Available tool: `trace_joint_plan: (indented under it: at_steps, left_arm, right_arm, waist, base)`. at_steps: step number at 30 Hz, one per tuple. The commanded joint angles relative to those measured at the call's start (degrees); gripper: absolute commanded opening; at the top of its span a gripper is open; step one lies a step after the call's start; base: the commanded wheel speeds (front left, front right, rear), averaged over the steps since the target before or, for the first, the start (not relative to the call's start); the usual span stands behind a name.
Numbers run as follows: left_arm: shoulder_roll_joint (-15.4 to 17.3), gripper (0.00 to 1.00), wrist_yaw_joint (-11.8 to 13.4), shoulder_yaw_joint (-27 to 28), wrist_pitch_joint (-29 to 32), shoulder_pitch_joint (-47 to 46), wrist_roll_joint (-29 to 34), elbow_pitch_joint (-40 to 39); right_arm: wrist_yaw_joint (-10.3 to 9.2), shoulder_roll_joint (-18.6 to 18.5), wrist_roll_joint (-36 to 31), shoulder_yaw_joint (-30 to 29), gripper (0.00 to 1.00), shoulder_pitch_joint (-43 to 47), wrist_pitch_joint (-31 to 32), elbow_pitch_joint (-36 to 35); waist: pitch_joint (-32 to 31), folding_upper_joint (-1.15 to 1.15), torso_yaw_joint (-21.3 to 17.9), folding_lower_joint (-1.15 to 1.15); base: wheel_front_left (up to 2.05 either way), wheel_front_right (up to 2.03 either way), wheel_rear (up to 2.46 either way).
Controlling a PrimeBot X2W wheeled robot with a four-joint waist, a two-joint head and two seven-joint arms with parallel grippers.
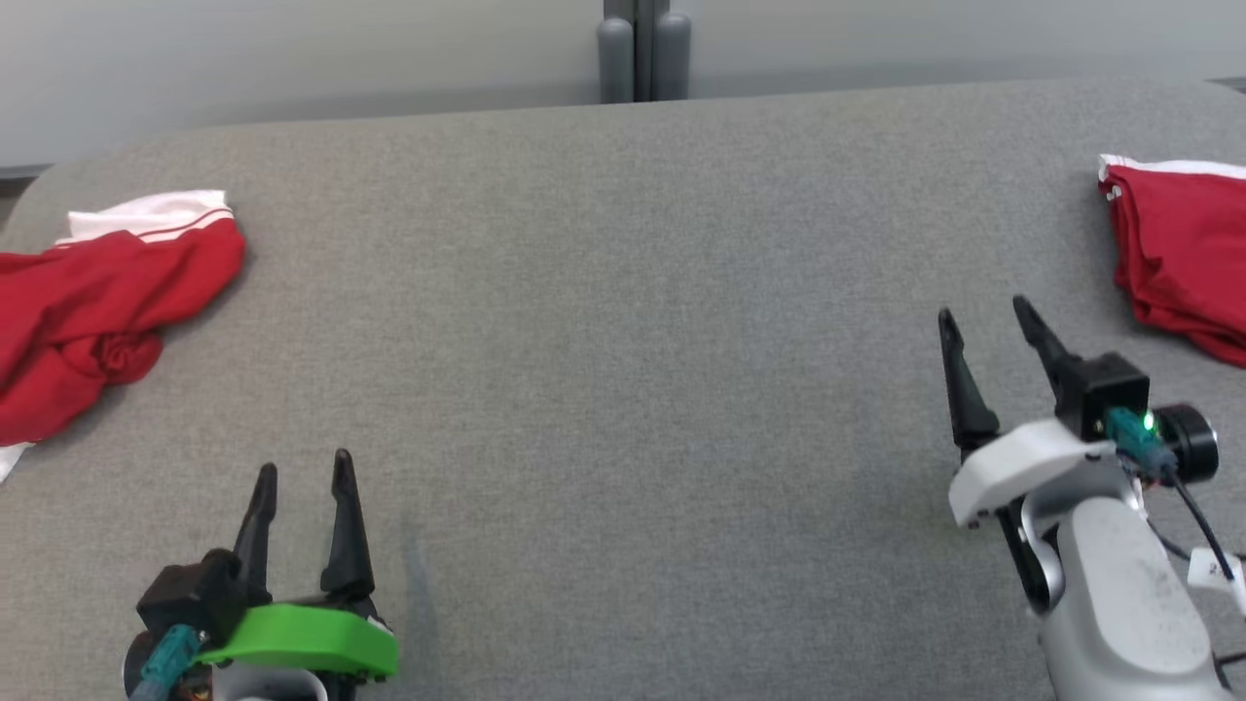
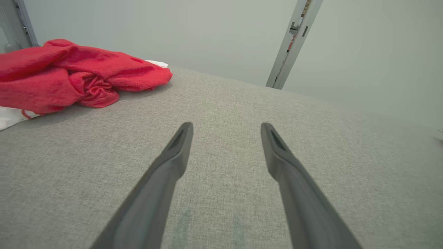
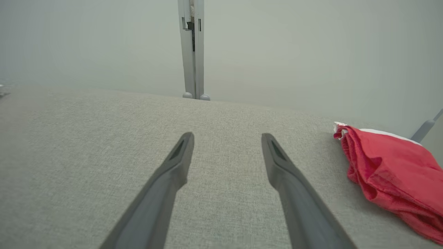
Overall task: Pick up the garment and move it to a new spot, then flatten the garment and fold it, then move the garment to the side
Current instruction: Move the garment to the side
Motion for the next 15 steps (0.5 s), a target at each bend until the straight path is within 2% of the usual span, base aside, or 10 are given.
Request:
trace_joint_plan:
  at_steps: [1, 8, 15]
  left_arm:
    - [0.0, 1.0, -0.1, -0.4, 0.0, 1.5, -0.7, 0.2]
    - [0.0, 1.0, 0.5, -2.1, 0.0, 4.9, -2.3, 0.4]
    - [0.0, 1.0, 1.1, -4.0, 0.0, 5.5, -4.0, 0.6]
  right_arm:
    - [-0.09, -0.1, 2.1, 0.9, 1.0, 2.4, -0.2, -0.7]
    - [-0.09, -0.1, 9.4, 5.4, 1.0, 11.8, -0.2, -3.5]
    - [-0.09, -0.1, 10.7, 6.4, 1.0, 14.3, -0.2, -4.9]
  waist:
    - [-2.6, 0.0, 1.3, 0.0]
    - [-5.8, 0.0, 1.6, 0.0]
    - [-6.4, 0.0, 1.3, 0.0]
  base:
    - [0.0, 0.0, 0.0]
    - [0.0, 0.0, 0.0]
    - [0.0, 0.0, 0.0]
